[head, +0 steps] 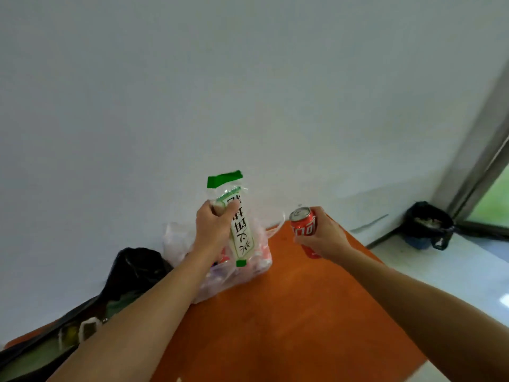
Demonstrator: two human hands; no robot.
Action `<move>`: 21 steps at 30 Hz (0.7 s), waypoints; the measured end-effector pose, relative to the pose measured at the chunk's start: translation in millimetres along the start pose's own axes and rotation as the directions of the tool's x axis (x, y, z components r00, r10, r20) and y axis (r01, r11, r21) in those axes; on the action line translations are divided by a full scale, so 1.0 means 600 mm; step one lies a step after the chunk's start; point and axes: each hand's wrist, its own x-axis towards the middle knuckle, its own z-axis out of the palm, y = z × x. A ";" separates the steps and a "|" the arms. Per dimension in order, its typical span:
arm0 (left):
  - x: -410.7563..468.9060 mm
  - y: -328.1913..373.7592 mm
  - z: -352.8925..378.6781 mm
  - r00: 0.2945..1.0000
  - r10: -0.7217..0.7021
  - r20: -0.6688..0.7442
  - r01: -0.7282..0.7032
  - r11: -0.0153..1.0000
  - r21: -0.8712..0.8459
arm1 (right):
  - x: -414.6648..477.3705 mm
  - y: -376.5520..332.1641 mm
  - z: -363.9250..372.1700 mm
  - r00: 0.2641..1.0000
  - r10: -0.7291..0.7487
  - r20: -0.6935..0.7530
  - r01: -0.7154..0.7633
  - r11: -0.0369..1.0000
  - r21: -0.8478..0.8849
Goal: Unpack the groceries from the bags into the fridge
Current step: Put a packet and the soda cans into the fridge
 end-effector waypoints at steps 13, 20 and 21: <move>-0.343 0.154 0.367 0.843 0.061 0.534 -0.015 0.996 -0.090 | -0.390 0.251 -0.374 0.891 0.262 -0.371 -0.340 0.927 -0.159; -0.626 0.240 0.626 0.684 0.184 0.706 -0.127 0.983 -0.133 | -0.660 0.451 -0.600 0.758 0.392 -0.522 -0.521 0.844 -0.123; -0.665 0.250 0.661 0.659 0.194 0.727 -0.135 0.981 -0.139 | -0.698 0.476 -0.630 0.734 0.404 -0.546 -0.541 0.833 -0.112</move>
